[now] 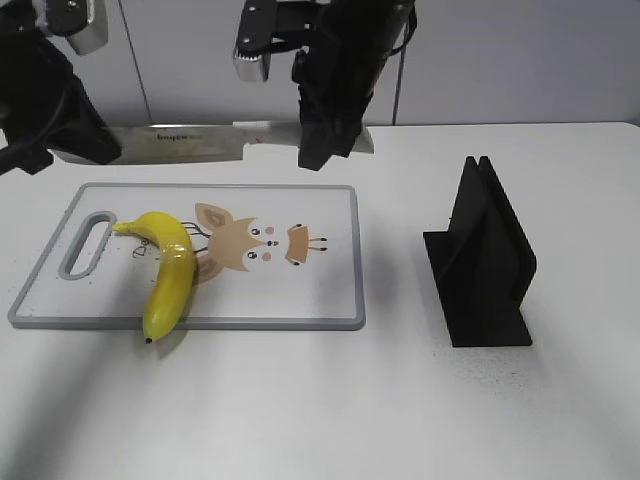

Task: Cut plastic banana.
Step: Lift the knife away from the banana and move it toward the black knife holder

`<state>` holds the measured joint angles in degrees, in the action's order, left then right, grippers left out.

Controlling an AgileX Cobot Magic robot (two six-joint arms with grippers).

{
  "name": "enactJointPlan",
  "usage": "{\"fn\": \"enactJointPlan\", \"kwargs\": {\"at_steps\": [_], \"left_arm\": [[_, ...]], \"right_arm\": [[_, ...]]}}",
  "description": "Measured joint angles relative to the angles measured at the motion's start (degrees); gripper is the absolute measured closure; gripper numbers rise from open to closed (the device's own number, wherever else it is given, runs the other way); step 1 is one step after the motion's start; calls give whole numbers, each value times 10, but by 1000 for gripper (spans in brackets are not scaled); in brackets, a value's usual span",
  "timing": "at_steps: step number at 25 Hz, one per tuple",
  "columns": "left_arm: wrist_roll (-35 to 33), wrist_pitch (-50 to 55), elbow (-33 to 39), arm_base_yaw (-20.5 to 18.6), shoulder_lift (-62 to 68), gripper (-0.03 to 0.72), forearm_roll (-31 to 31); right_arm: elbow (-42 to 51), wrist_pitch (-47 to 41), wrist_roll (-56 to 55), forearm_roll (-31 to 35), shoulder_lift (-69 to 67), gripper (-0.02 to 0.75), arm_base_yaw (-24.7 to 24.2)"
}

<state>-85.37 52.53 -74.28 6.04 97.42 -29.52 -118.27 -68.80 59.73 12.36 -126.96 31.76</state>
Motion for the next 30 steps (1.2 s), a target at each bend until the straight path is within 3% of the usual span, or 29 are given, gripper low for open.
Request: {"fn": "enactJointPlan", "kwargs": {"at_steps": [4, 8, 13, 16, 26, 30], "left_arm": [[0, 5, 0, 0, -24, 661, 1], [7, 8, 0, 0, -25, 564, -1], [14, 4, 0, -1, -26, 229, -13], [15, 3, 0, -1, -33, 86, -26], [19, -25, 0, -1, -104, 58, -32], [65, -34, 0, -1, -142, 75, -27]], "right_arm": [[-1, -1, -1, 5, 15, 545, 0], [-1, -7, -5, 14, 16, 546, 0], [-1, -11, -16, 24, 16, 556, 0], [-1, -8, -23, 25, 16, 559, 0], [27, -2, -44, 24, 16, 559, 0], [49, 0, -57, 24, 25, 559, 0]]}}
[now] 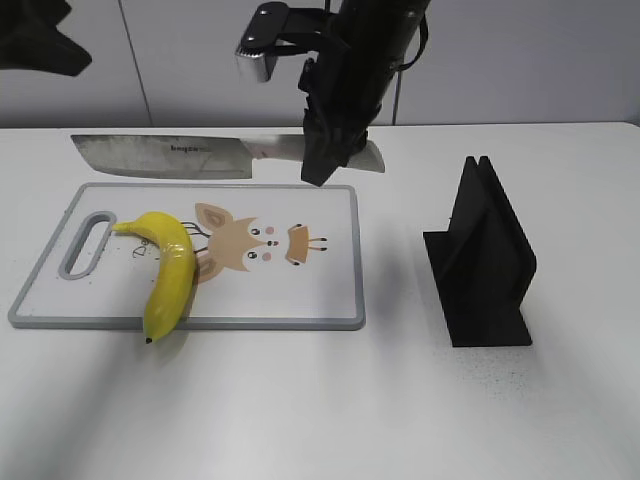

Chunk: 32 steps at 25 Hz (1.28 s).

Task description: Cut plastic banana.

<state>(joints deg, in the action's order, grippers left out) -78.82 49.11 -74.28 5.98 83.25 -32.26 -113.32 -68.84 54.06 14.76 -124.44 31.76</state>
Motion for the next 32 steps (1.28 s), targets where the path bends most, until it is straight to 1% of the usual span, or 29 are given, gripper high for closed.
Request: {"fn": "enactJointPlan", "kwargs": {"at_steps": [4, 8, 10, 14, 17, 21, 24, 28, 32], "left_arm": [[91, 1, 0, 0, -46, 94, 21], [148, 1, 0, 0, -97, 100, 49], [190, 2, 0, 0, -126, 104, 69], [301, 28, 0, 0, -178, 114, 130], [386, 68, 0, 0, -213, 121, 182], [522, 129, 0, 0, -255, 146, 247], [596, 172, 2, 0, -279, 151, 286], [633, 205, 5, 0, -312, 153, 299], [647, 206, 19, 0, -363, 155, 300]], "right_arm": [[24, 0, -37, -1, 25, 559, 0], [47, -1, -98, -16, 63, 559, 0], [60, -1, -138, -25, 85, 559, 0], [78, -1, -224, -44, 134, 559, 0], [83, -2, -290, -56, 169, 559, 0], [85, -3, -381, -65, 205, 559, 0], [86, -3, -428, -66, 224, 559, 0], [90, -3, -477, -66, 243, 559, 0], [115, -3, -511, -64, 269, 559, 0]]}}
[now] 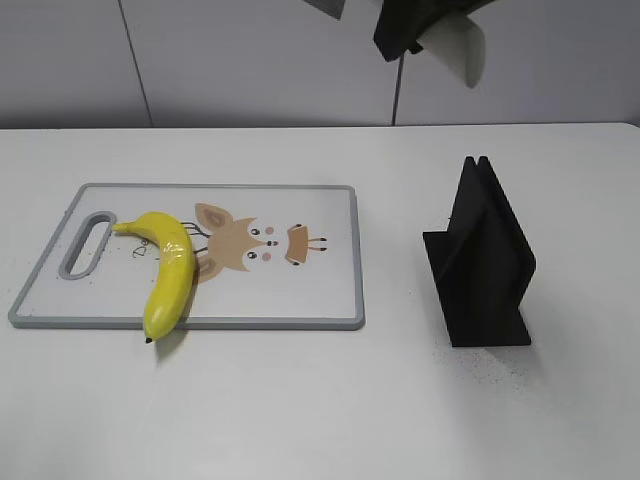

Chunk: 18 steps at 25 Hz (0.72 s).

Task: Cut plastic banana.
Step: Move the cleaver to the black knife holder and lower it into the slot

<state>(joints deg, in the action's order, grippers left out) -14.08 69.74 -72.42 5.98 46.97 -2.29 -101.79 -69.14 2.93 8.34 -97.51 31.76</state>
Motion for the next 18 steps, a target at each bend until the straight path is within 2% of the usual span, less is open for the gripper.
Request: {"fn": "enactJointPlan", "kwargs": {"at_steps": [13, 18], "left_arm": [[12, 3, 178, 0, -196, 156, 0], [41, 3, 244, 0, -260, 157, 5]], "right_arm": [[176, 1, -50, -2, 109, 559, 0], [257, 20, -67, -2, 149, 559, 0]]}}
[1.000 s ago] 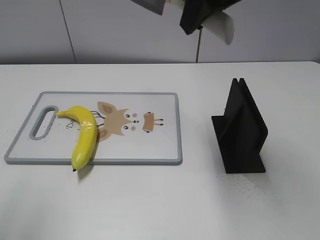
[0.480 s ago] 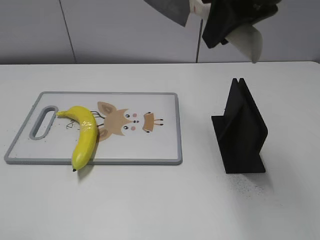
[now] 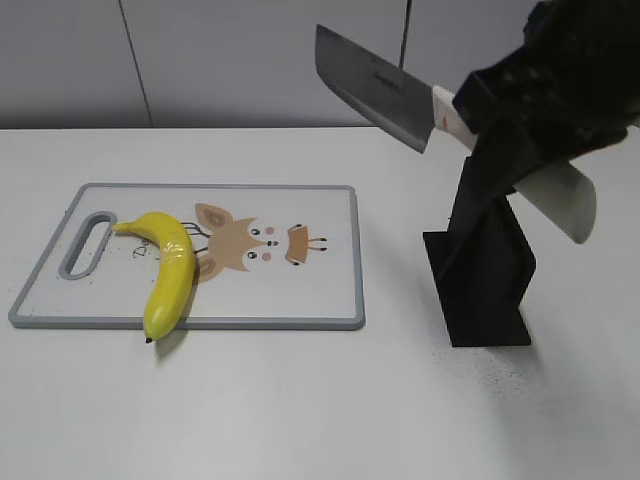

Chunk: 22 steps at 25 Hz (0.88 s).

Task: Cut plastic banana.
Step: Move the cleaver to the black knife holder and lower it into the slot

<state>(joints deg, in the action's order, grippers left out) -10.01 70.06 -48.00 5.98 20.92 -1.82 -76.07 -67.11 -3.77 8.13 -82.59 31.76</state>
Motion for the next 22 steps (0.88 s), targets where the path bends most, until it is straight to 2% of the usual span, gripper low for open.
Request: {"fn": "enactJointPlan", "kwargs": {"at_steps": [13, 22], "left_arm": [[21, 1, 126, 0, -175, 158, 1], [22, -7, 152, 0, -197, 159, 1]], "right_arm": [[170, 68, -71, -8, 94, 559, 0], [247, 87, -124, -28, 160, 559, 0]]}}
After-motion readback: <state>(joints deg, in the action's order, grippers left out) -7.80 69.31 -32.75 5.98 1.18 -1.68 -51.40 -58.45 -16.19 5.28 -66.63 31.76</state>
